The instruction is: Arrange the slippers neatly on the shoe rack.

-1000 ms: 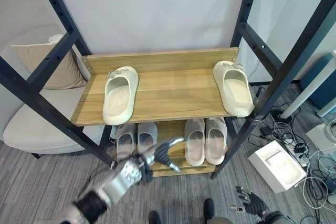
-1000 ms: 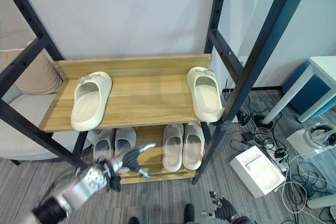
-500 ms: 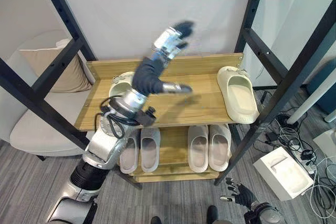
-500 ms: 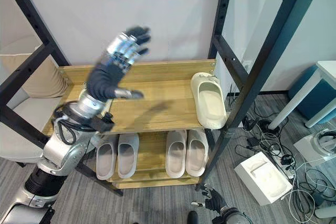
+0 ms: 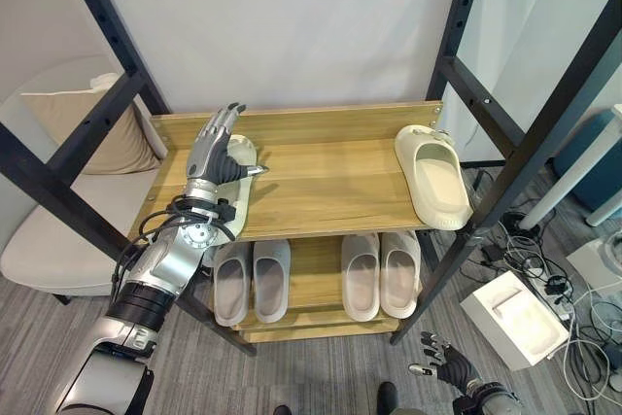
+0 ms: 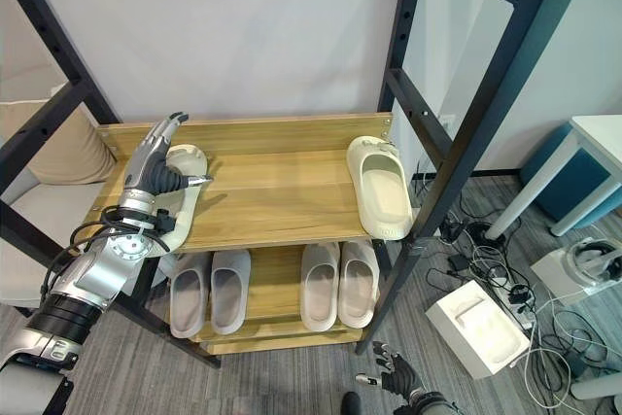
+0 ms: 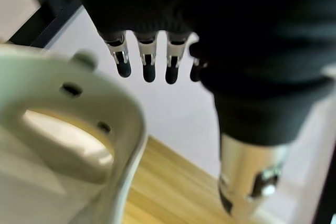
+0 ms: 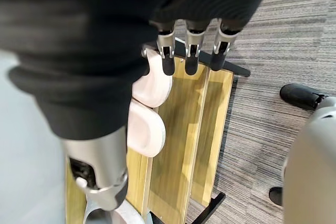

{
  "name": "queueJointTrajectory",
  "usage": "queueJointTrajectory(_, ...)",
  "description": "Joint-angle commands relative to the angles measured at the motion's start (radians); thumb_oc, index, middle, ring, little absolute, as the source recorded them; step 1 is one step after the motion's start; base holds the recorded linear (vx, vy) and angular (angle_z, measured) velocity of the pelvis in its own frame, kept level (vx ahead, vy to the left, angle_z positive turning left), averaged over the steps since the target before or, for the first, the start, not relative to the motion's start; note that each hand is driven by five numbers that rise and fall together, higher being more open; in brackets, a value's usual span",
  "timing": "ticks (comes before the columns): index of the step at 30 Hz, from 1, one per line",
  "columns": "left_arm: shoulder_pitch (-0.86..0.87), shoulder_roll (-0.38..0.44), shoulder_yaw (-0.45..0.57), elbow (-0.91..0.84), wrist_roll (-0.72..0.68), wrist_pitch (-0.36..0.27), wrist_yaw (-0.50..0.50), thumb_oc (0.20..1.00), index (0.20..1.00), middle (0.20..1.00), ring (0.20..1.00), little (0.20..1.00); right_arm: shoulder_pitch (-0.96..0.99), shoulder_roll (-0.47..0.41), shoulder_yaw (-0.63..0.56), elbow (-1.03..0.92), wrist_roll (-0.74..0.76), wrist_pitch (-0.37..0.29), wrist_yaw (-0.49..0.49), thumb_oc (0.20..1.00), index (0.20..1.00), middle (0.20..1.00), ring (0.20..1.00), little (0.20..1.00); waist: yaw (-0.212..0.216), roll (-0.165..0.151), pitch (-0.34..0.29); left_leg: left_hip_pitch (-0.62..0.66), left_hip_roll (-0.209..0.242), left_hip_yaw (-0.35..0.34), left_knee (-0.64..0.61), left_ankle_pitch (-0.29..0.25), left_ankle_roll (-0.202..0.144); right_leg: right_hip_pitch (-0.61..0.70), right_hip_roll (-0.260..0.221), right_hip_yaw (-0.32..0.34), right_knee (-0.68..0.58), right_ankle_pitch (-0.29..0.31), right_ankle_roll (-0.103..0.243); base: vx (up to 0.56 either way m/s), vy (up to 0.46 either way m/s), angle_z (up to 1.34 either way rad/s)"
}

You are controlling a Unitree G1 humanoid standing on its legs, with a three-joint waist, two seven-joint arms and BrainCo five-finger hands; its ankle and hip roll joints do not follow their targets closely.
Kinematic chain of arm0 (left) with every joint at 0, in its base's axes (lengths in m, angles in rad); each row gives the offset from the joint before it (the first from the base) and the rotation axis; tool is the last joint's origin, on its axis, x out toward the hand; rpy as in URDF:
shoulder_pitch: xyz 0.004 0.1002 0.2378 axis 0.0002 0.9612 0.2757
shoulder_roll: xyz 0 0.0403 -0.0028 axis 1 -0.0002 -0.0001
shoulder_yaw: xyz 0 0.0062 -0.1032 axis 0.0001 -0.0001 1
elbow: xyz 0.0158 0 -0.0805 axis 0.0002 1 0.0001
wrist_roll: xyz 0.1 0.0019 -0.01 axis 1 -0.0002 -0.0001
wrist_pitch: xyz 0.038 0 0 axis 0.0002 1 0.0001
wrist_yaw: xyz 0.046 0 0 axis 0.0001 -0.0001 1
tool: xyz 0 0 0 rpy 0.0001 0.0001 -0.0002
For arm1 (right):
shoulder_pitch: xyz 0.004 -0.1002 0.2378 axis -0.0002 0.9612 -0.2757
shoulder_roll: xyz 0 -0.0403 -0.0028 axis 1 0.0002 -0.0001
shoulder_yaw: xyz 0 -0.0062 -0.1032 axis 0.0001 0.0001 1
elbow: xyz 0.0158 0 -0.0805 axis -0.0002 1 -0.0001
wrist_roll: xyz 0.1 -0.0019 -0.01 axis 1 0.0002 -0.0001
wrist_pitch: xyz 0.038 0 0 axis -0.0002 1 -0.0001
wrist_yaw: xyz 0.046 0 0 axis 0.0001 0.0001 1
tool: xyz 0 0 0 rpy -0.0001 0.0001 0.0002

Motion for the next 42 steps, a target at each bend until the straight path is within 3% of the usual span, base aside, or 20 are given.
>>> queueJointTrajectory(1, -0.135, 0.020, 0.006, 0.078, 0.031, 0.013, 0.067, 1.000, 1.000, 1.000, 1.000, 1.000, -0.042, 0.005, 0.025, -0.067, 0.032, -0.055, -0.009, 1.000, 1.000, 1.000, 1.000, 1.000, 0.002, -0.034, 0.022, 0.018, 0.001, 0.005, 0.001, -0.016, -0.046, 0.052, -0.042, 0.012, 0.001, -0.027, 0.103, 0.01, -0.005, -0.04)
queueJointTrajectory(8, -0.123, 0.023, 0.053, 0.042, -0.009, 0.002, 0.102, 1.000, 1.000, 1.000, 1.000, 1.000, -0.047, 0.011, 0.036, -0.053, 0.027, -0.058, -0.014, 1.000, 1.000, 1.000, 1.000, 1.000, 0.005, -0.034, 0.024, 0.013, 0.003, 0.002, 0.001, -0.014, -0.047, 0.046, -0.041, 0.009, 0.001, -0.029, 0.102, 0.01, -0.004, -0.02)
queueJointTrajectory(16, -0.060, 0.027, 0.150, -0.163, -0.032, -0.037, 0.097, 1.000, 1.000, 1.000, 1.000, 1.000, -0.051, 0.022, 0.028, -0.046, 0.017, -0.050, -0.014, 1.000, 1.000, 1.000, 1.000, 1.000, 0.026, -0.027, 0.021, 0.019, 0.005, -0.011, 0.001, -0.016, -0.049, 0.062, -0.039, -0.003, 0.001, -0.038, 0.098, 0.00, 0.000, 0.00)
queueJointTrajectory(19, -0.027, 0.055, 0.185, -0.218, -0.022, -0.043, 0.081, 1.000, 1.000, 1.000, 1.000, 1.000, -0.047, 0.020, 0.019, -0.044, 0.017, -0.046, -0.006, 1.000, 1.000, 1.000, 1.000, 1.000, 0.038, -0.021, 0.018, 0.018, 0.006, -0.017, 0.001, -0.013, -0.052, 0.068, -0.038, -0.013, 0.001, -0.042, 0.096, 0.00, -0.021, 0.08)
queueJointTrajectory(25, 0.020, 0.215, 0.197, -0.214, 0.124, -0.009, 0.045, 1.000, 1.000, 1.000, 1.000, 1.000, -0.040, 0.010, 0.011, -0.048, 0.022, -0.050, 0.008, 1.000, 1.000, 1.000, 1.000, 1.000, 0.054, -0.009, 0.016, 0.019, 0.006, -0.028, 0.001, -0.009, -0.054, 0.075, -0.036, -0.025, 0.001, -0.045, 0.095, -0.01, -0.013, 0.06)
queueJointTrajectory(28, 0.041, 0.236, 0.194, -0.201, 0.112, -0.015, 0.012, 1.000, 1.000, 1.000, 1.000, 1.000, -0.037, 0.011, 0.009, -0.044, 0.020, -0.049, 0.009, 1.000, 1.000, 1.000, 1.000, 1.000, 0.057, -0.008, 0.017, 0.017, 0.006, -0.029, 0.001, -0.008, -0.053, 0.075, -0.036, -0.027, 0.001, -0.043, 0.095, -0.01, -0.004, 0.04)
queueJointTrajectory(42, -0.022, 0.150, 0.089, -0.073, 0.099, 0.010, -0.012, 1.000, 1.000, 1.000, 1.000, 1.000, -0.019, 0.011, 0.014, -0.039, 0.012, -0.041, 0.009, 1.000, 1.000, 1.000, 1.000, 1.000, 0.035, -0.014, 0.024, 0.016, 0.003, -0.021, 0.001, -0.015, -0.047, 0.068, -0.038, -0.016, 0.001, -0.041, 0.096, 0.00, 0.000, 0.00)
